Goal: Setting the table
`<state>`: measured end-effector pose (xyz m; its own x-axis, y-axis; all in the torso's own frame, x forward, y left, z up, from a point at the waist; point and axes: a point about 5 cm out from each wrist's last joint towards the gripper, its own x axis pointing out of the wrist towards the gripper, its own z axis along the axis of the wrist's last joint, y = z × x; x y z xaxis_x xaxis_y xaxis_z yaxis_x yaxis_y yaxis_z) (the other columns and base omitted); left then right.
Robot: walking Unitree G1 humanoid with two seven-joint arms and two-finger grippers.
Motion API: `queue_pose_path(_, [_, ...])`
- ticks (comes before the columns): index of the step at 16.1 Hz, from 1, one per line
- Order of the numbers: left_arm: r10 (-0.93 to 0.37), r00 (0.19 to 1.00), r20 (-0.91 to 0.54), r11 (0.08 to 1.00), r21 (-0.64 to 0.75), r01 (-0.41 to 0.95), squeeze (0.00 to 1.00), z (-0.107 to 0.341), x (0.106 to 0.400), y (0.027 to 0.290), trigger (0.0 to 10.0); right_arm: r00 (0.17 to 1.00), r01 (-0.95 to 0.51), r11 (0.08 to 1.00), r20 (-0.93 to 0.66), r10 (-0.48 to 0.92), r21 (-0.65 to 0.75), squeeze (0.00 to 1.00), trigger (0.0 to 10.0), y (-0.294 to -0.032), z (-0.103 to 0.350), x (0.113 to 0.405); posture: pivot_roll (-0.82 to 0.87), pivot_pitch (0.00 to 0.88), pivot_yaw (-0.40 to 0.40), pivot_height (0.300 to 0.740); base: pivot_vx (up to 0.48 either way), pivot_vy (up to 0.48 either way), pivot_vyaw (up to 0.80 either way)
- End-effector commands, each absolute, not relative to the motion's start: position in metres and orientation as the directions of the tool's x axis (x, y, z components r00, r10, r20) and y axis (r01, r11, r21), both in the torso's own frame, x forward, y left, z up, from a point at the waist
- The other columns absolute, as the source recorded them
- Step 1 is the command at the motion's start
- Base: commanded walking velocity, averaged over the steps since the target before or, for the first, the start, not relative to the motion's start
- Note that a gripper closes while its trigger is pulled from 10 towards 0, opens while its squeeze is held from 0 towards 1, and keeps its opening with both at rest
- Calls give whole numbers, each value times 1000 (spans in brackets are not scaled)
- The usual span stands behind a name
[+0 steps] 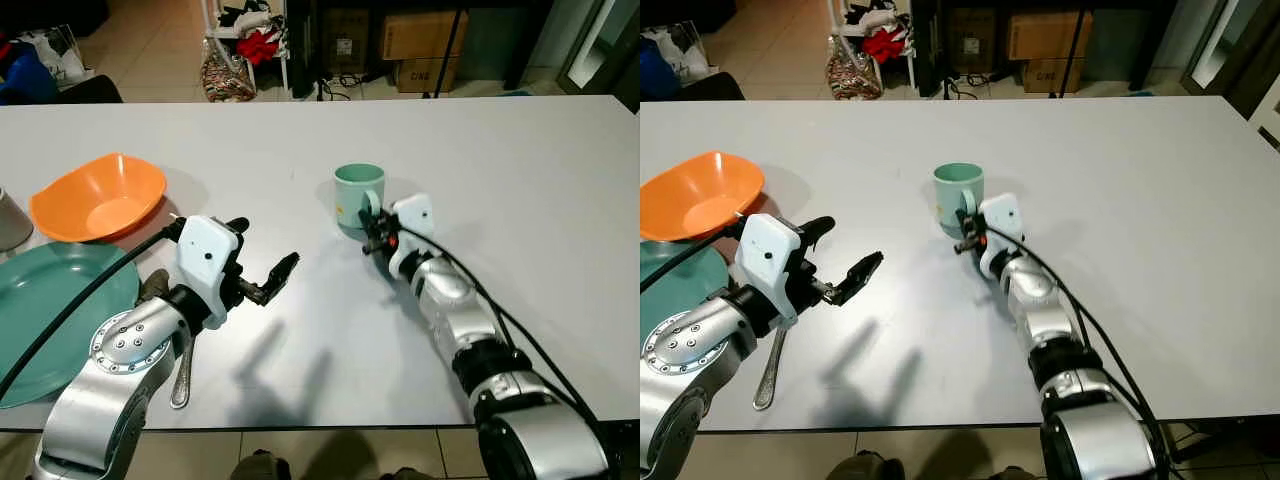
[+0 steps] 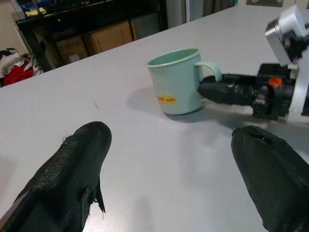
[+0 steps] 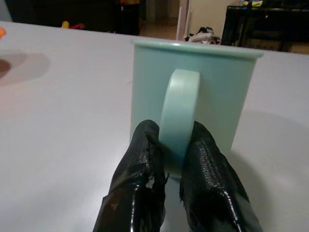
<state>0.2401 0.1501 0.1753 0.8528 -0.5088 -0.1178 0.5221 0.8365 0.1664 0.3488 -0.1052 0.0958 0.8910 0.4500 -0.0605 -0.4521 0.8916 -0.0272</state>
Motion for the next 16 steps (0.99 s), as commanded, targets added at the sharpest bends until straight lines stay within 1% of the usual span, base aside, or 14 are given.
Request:
queue_pose_path(1, [-513, 849, -126, 831, 172, 529, 0, 176, 238, 150, 10000, 879, -463, 886, -133, 458, -15, 0, 10000, -106, 76, 339, 173, 118, 59, 740, 0, 0, 0])
queue_pose_path(3, [-521, 844, -129, 827, 169, 536, 0, 175, 239, 148, 10000, 877, -462, 887, -156, 454, -14, 0, 10000, -108, 64, 332, 165, 115, 67, 740, 0, 0, 0])
queue_pose_path(7, [-527, 840, -131, 823, 167, 542, 0, 175, 240, 146, 10000, 872, -465, 885, -180, 456, -10, 0, 10000, -109, 56, 327, 162, 109, 67, 740, 0, 0, 0])
queue_pose_path(8, [-528, 839, -131, 823, 167, 543, 0, 175, 240, 146, 10000, 871, -467, 884, -185, 456, -15, 733, 10000, -109, 56, 328, 161, 107, 65, 740, 0, 0, 0])
queue_pose_path(9, [-529, 838, -132, 822, 167, 545, 0, 175, 240, 145, 10000, 871, -467, 884, -186, 455, -21, 1000, 10000, -110, 57, 329, 160, 104, 64, 740, 0, 0, 0])
queue_pose_path(13, [-529, 840, -118, 825, 159, 542, 0, 174, 241, 142, 10000, 874, -478, 876, -131, 467, -68, 1000, 10000, -117, 63, 326, 146, 84, 51, 740, 0, 0, 0])
queue_pose_path(16, [-529, 841, -111, 827, 155, 541, 0, 174, 242, 141, 10000, 881, -470, 881, -98, 464, -58, 1000, 10000, -123, 66, 322, 132, 75, 49, 740, 0, 0, 0])
